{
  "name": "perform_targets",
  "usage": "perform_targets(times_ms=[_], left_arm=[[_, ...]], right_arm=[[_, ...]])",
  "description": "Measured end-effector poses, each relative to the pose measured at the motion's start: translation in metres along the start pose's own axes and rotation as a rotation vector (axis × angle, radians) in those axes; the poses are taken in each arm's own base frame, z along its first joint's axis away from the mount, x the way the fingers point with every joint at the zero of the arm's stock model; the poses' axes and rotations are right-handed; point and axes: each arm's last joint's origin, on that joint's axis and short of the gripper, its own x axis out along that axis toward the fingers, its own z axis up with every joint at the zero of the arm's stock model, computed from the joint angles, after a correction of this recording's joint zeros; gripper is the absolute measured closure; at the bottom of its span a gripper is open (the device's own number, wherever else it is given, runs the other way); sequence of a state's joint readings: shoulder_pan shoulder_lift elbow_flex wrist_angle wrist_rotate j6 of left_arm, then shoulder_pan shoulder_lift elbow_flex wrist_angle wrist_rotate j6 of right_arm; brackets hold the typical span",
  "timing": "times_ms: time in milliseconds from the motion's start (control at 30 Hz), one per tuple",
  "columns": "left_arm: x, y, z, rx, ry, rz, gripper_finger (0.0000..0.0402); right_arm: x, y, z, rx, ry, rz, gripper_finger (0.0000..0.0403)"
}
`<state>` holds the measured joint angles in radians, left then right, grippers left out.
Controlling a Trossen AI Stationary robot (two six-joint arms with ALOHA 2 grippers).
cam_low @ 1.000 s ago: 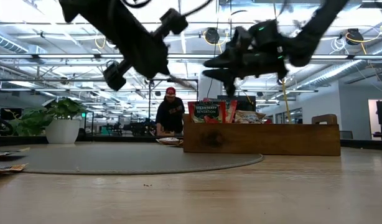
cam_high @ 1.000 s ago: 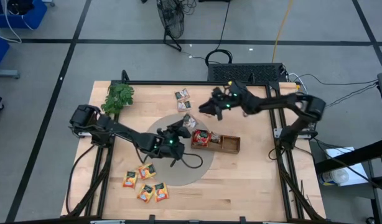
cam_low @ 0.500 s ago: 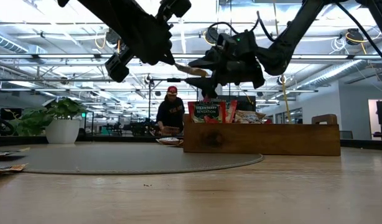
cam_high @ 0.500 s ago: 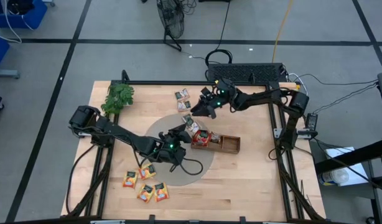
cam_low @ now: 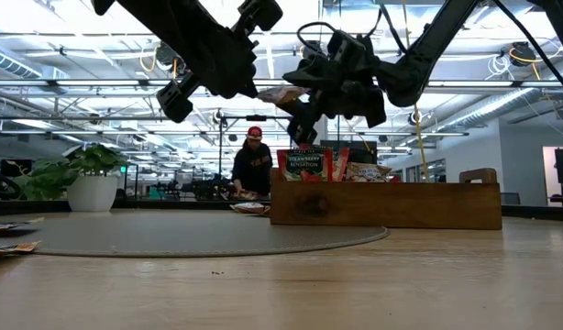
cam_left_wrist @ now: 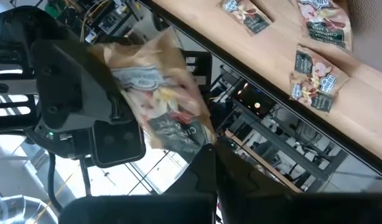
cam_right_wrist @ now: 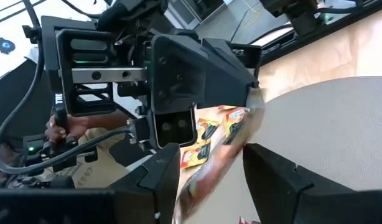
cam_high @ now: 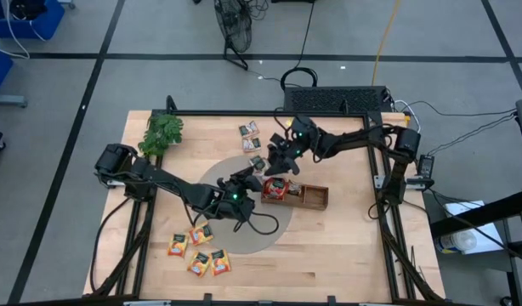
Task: Pick & Place Tea
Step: Put the brown tea bag into the middle section of the wooden organizer
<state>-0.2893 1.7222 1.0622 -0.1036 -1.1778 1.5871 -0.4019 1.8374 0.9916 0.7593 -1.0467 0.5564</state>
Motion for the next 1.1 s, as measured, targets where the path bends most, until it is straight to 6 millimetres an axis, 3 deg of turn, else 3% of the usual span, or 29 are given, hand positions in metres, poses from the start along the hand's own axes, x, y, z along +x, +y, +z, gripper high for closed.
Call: perform_targets(times_ms=[700,800,933,1100], left_arm=[[0.0,0.0001,0.0,-0.013,0.0,0.0,0.0401],[0.0,0.0001,0.0,-0.019,0.0,0.001,0.0401],[-0.0001,0.0002,0.0001,-0.022,-0.001,0.001,0.0401],[-0.0004,0.0002,0.0001,-0.07,0.001,0.002,0.0398]], right_arm=[[-0.0036,-0.0041,0.0037,-0.031,-0.075,-0.105,0.0278],[-0.0037,-0.0043,0.0038,-0.055,-0.079,-0.115,0.0311],[-0.0025,-0.0039,0.0028,-0.126,-0.066,-0.114,0.039],[0.0032,-0.0006,0.0024,-0.187,-0.076,-0.123,0.0401]])
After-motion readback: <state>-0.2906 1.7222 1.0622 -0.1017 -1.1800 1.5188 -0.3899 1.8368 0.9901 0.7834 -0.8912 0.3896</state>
